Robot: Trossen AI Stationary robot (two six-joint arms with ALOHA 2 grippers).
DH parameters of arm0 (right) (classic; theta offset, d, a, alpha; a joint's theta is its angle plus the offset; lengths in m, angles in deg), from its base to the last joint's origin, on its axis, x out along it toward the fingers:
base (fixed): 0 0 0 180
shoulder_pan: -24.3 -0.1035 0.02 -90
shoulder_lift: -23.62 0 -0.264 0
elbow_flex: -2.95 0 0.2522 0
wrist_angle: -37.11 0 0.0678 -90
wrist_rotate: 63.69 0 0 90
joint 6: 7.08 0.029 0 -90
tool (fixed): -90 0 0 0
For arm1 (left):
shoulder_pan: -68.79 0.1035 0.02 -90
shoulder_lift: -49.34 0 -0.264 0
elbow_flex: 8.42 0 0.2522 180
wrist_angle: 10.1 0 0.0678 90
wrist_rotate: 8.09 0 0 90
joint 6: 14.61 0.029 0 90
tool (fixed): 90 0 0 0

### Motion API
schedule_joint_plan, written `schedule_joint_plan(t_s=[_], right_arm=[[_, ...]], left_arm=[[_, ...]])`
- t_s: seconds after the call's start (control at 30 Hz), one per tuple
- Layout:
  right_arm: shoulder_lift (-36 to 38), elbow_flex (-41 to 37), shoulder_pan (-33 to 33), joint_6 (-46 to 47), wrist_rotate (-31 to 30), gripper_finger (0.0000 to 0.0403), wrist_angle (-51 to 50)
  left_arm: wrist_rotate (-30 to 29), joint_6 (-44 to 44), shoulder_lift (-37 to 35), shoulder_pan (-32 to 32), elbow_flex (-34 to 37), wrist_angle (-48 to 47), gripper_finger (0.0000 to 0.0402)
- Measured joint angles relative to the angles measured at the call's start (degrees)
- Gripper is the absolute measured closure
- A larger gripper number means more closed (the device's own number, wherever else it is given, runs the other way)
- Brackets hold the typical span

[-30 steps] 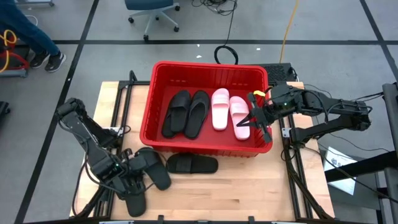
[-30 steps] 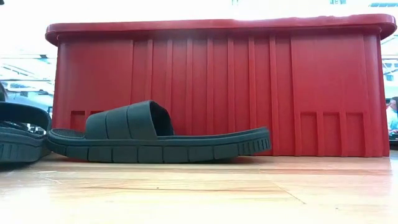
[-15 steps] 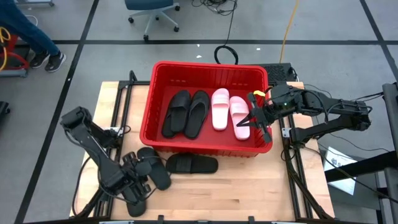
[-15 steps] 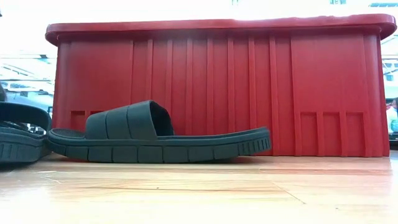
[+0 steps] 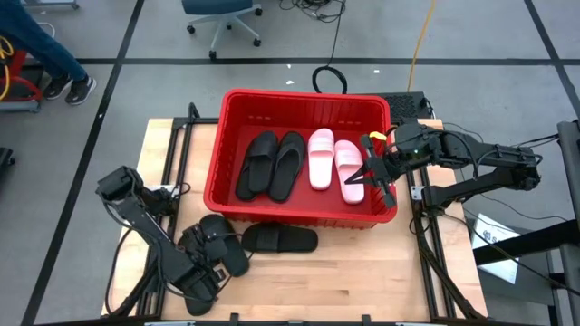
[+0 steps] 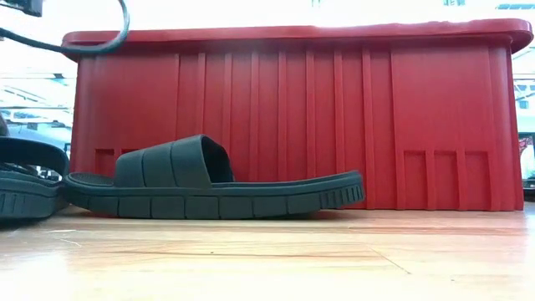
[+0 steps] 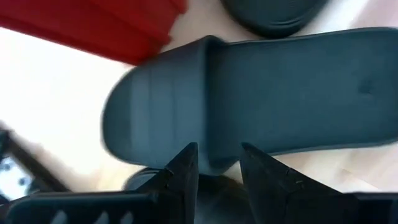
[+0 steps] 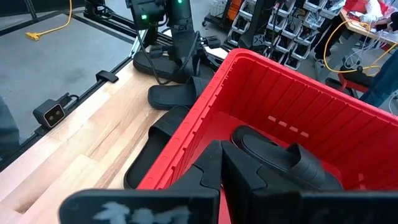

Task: Pick and place slides into bin
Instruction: Put the black slide into the red bin

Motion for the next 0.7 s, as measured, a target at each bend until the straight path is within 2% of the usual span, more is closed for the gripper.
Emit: schedule_joint_plan(t_s=[0.23,0.47,0.7], right_arm=[[0.00,0.00,0.00,0.00,0.00,0.0403,-0.02],[0.00,0.00,0.00,0.19,0.01,0.0403,0.00],[0.00,0.00,0.00,0.38,0.01,0.0403,-0.04]], left_arm=[[-0.09,0.00,0.35,1.28,0.00,-5.63,0.0286],[-0.26,0.03,0.35,1.18,-0.02,-0.61,0.0286],[-2.18,0.06,0.35,0.87,-0.02,-1.07,0.0286]])
